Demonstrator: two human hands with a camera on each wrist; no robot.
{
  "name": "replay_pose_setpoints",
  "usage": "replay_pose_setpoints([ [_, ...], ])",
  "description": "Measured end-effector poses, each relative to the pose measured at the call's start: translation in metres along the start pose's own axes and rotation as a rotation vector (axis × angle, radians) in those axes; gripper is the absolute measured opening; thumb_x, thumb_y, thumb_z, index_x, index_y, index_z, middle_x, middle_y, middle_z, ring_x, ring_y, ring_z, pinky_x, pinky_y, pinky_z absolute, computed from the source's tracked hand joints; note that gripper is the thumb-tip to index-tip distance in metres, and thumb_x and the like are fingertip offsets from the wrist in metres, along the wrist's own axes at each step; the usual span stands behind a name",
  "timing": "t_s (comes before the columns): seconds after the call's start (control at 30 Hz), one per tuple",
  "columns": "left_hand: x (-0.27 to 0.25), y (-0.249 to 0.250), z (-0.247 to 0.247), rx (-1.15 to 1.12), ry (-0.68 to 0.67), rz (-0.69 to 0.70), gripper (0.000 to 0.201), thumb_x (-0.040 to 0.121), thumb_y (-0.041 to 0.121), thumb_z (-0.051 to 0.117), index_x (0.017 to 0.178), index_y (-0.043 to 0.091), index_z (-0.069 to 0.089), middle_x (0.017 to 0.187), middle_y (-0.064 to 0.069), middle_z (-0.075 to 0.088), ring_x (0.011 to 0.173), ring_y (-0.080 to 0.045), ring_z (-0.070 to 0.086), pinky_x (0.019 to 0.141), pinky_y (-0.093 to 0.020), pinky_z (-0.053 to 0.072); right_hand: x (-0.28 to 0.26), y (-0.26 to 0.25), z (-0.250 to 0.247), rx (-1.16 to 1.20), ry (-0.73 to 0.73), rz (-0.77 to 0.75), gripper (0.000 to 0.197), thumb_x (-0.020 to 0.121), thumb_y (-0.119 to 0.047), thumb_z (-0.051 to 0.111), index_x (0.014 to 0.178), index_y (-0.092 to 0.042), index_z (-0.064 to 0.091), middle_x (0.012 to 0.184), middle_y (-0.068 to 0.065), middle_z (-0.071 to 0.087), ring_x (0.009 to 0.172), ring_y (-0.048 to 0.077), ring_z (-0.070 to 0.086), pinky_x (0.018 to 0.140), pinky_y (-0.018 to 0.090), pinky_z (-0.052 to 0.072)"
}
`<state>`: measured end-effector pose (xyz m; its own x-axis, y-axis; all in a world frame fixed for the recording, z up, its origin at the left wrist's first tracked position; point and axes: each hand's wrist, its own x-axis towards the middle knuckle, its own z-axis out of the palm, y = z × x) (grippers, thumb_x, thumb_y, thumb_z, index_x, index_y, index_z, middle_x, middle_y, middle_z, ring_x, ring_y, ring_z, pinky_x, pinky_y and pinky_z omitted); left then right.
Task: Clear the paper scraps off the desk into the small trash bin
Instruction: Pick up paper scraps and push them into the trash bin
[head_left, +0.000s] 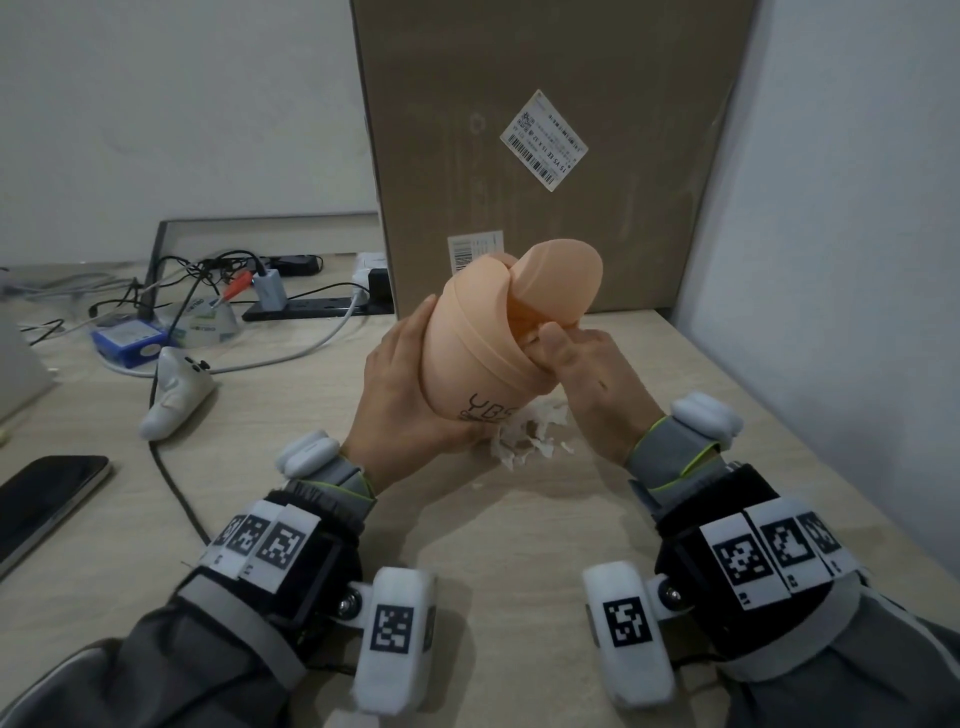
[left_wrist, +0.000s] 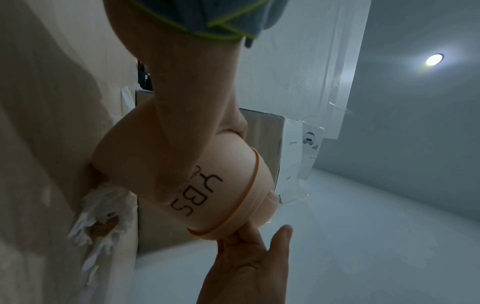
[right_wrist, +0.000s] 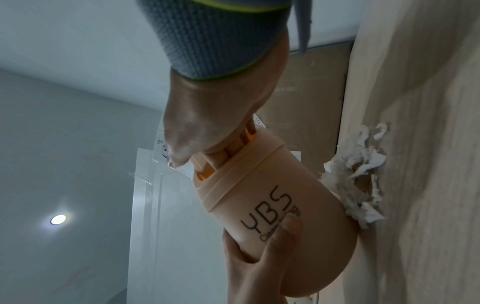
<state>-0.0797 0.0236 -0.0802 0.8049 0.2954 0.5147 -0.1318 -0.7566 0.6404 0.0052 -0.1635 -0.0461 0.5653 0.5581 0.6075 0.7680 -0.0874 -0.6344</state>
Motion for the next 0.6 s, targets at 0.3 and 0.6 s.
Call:
replay_pose_setpoints([
  [0.3, 0.0040, -0.0099, 0.0025, -0.044, 0.023, -0.033, 0.135, 0.046, 0.061, 0.086, 0.161, 0.032, 0.022, 0.153, 0.000, 0.041, 0.138, -0.025, 0.041, 0.112, -0.058, 0.042, 0.0022, 0.0028, -0.0110, -0.089, 0.391, -0.147, 0.054, 0.096, -0.031, 0.025, 0.078, -0.011, 0.072, 0.079, -0.002, 0.073, 0.076, 0.017, 0.066, 0.074, 0.043, 0.050],
  [0.6, 0.0000, -0.0022, 0.0010, -0.057, -0.023, 0.020, 0.129, 0.045, 0.065, 0.078, 0.157, 0.040, 0.018, 0.144, 0.016, 0.030, 0.138, -0.020, 0.035, 0.115, -0.056, 0.038, -0.0039, -0.0057, -0.0030, -0.157, -0.026, 0.001, 0.054, 0.093, -0.040, 0.021, 0.103, -0.011, 0.066, 0.115, 0.006, 0.062, 0.100, -0.013, 0.022, 0.103, 0.012, 0.003],
])
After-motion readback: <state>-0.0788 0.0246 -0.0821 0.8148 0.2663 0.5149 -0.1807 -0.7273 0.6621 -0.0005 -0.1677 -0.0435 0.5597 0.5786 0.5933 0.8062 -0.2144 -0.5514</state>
